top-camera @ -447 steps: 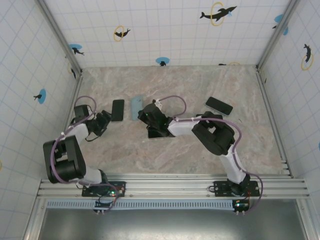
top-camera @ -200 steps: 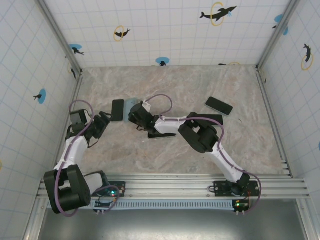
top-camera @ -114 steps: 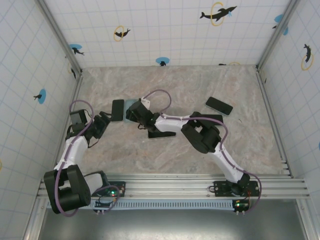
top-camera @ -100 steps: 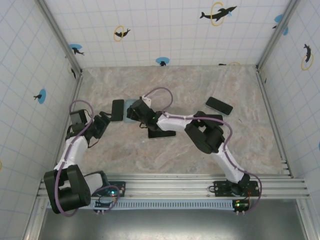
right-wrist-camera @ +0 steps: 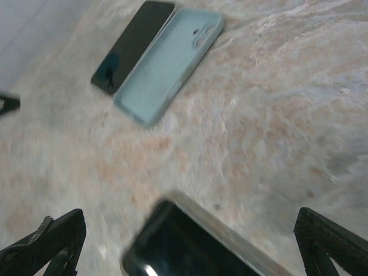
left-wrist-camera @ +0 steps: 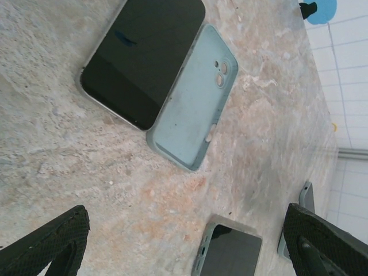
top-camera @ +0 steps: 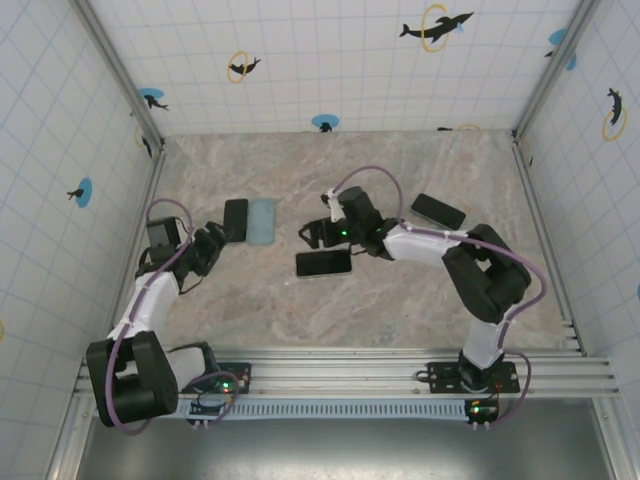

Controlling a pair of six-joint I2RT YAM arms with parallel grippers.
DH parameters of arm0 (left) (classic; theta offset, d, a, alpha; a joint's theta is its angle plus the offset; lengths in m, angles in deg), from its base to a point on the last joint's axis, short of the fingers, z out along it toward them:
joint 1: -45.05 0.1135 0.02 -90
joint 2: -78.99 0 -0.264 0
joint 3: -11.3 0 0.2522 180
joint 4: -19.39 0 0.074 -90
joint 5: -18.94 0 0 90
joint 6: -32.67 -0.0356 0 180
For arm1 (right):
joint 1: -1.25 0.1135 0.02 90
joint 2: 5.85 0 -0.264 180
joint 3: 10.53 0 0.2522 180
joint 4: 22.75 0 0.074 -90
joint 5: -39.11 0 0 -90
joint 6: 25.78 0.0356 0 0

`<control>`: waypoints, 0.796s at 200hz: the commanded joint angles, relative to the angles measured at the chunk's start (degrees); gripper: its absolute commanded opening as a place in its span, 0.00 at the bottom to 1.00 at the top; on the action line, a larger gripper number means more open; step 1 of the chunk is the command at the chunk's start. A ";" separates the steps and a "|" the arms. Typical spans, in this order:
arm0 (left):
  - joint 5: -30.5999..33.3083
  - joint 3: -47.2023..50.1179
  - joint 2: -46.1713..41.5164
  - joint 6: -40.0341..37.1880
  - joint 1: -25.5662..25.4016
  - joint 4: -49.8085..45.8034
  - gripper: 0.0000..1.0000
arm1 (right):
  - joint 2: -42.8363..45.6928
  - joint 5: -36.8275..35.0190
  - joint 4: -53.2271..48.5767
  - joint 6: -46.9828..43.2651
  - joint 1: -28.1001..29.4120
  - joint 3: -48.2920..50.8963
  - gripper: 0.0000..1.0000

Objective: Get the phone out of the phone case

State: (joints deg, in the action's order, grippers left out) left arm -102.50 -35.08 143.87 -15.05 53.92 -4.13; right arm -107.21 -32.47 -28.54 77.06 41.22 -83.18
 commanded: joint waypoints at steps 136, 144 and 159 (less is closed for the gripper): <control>0.33 -1.30 1.04 2.73 -7.80 3.02 0.89 | -2.49 6.92 -29.71 -62.62 -2.23 -8.18 0.99; 0.24 -1.30 1.04 2.57 -7.89 2.95 0.89 | -3.88 7.06 -30.68 -62.91 -1.84 -9.52 0.99; 0.02 -1.28 1.08 2.37 -7.90 2.82 0.89 | -5.90 7.52 -31.24 -62.94 -1.12 -11.63 0.99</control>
State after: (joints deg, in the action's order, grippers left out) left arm -102.09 -35.10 144.77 -12.27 46.40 -2.41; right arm -110.21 -25.02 -56.52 17.66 38.94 -90.64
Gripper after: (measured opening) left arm 0.895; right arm 0.989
